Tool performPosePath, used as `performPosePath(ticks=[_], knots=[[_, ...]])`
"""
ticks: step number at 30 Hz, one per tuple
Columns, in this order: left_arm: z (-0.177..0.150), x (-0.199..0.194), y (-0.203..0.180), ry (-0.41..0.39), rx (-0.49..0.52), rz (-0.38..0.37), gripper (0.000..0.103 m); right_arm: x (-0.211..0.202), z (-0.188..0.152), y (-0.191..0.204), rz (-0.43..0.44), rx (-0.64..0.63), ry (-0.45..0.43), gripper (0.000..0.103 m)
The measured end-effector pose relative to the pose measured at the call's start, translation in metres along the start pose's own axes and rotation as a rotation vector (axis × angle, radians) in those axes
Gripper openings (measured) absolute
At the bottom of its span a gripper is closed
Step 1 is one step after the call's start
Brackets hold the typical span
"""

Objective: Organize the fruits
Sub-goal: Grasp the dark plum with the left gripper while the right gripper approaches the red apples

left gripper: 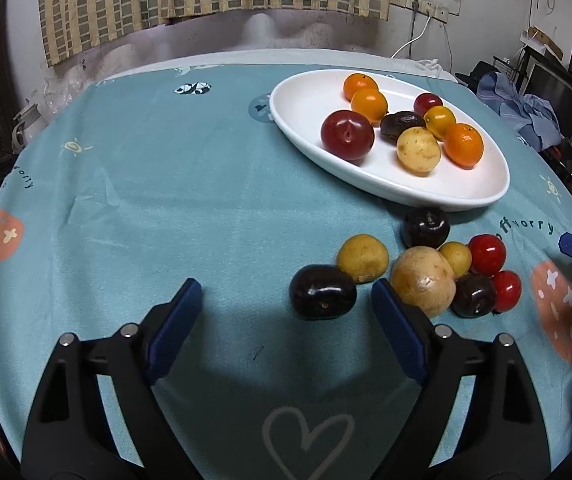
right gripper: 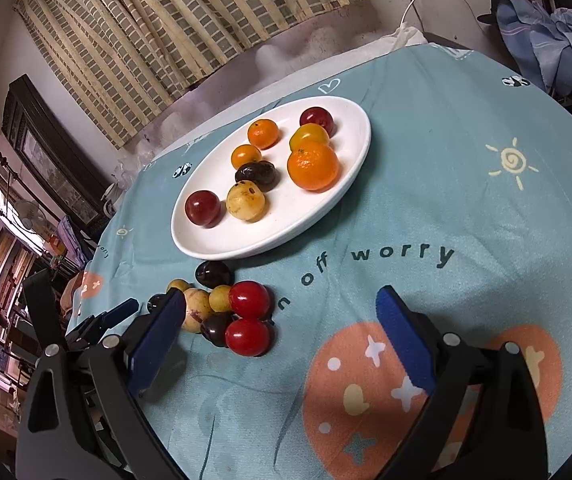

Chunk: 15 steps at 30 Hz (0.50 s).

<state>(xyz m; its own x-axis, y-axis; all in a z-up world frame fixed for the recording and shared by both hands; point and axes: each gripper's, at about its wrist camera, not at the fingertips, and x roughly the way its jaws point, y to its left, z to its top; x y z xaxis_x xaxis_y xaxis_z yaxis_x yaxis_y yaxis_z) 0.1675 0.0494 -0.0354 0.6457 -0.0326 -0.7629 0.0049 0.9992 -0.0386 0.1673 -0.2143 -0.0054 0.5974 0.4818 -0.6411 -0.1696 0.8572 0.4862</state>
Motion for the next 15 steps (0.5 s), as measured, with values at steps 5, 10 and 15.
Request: performPosePath(ticks=[5,10,15], knots=[[-0.0008,0.0007,0.0042,0.004,-0.020,-0.036,0.062,0.0012,0.0008,-0.0025,-0.002,0.007,0.000,0.096],[0.0010,0.0006,-0.0011,-0.008,0.000,-0.056,0.052,0.0019,0.0002,-0.0004,-0.006,-0.011,0.001,0.096],[0.0050,0.0052,-0.0006,0.002,-0.005,-0.098,0.047,0.0052,-0.0015,0.0036,-0.017,-0.045,0.008,0.096]])
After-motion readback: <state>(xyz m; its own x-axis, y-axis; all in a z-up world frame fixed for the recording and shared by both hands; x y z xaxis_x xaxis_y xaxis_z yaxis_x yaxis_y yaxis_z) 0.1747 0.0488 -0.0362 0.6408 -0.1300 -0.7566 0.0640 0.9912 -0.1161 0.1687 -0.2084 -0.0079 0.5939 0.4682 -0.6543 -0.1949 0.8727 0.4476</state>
